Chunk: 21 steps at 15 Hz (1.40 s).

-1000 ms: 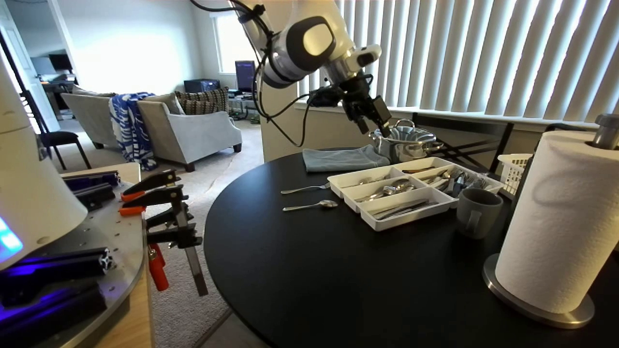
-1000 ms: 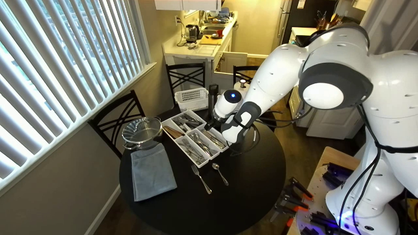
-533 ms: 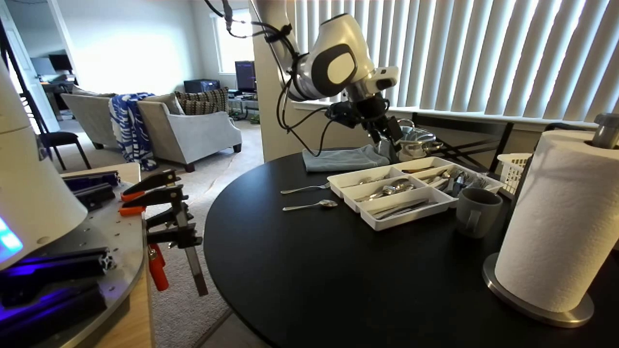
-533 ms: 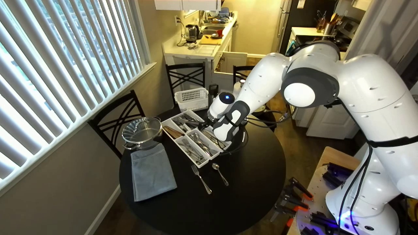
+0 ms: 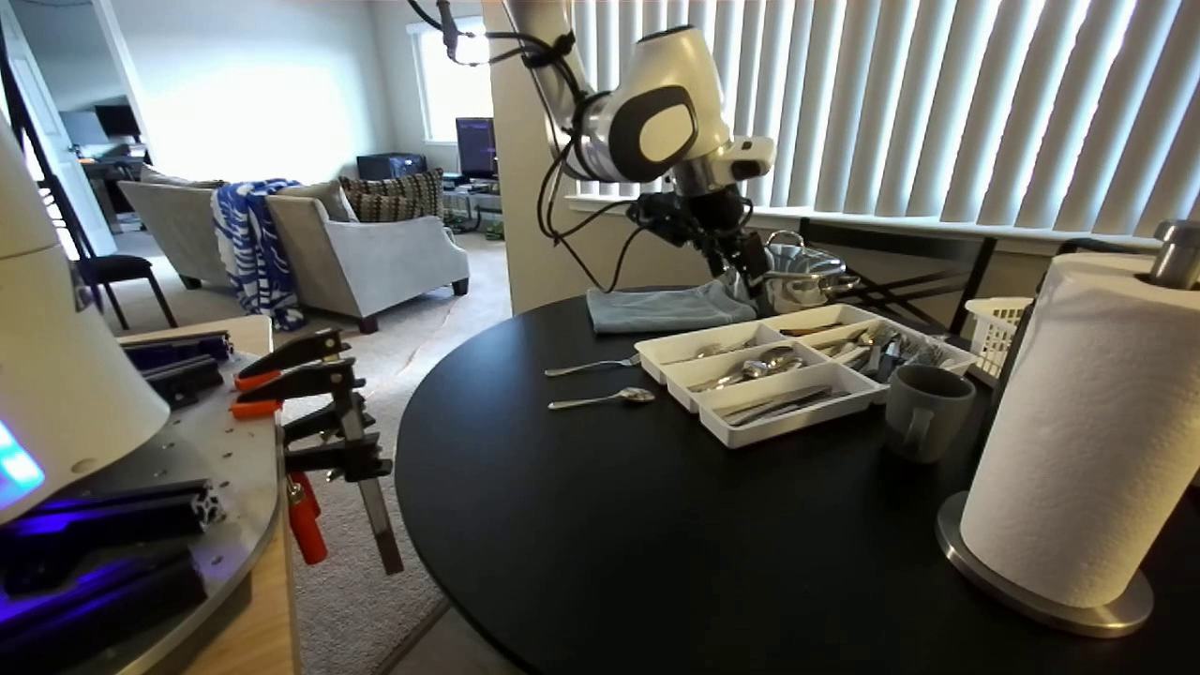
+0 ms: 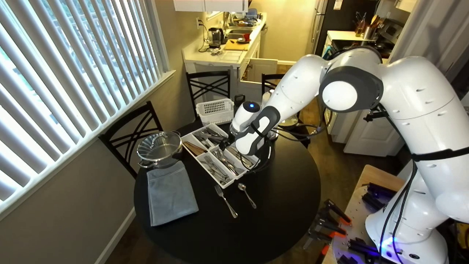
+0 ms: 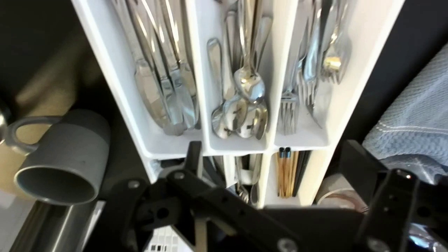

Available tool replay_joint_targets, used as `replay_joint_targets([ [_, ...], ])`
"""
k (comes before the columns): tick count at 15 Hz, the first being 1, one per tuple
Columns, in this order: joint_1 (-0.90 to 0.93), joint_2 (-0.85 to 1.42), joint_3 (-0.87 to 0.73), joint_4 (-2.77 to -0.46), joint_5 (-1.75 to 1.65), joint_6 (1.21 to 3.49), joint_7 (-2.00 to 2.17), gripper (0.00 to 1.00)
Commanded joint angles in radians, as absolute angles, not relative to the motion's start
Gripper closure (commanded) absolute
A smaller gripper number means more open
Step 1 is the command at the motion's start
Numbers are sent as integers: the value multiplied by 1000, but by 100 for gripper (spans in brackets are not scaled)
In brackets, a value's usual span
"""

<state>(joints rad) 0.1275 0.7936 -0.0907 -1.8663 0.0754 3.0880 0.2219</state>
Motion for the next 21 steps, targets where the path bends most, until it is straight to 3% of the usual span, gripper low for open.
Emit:
replay_joint_targets([
  [1,-139,763,152,-1765,145,2843,-21,0],
  [3,-241,785,205,-1695,150,2668,-83,0],
  [8,-294,871,178,-1474,106,2227,-65,0],
  [12,-209,970,84,-1220,130,1938,-71,0],
  [15,-183,1071,67,-1076,141,1954,-82,0],
  [21,-153,1268,69,-950,146,2232,-67,0],
])
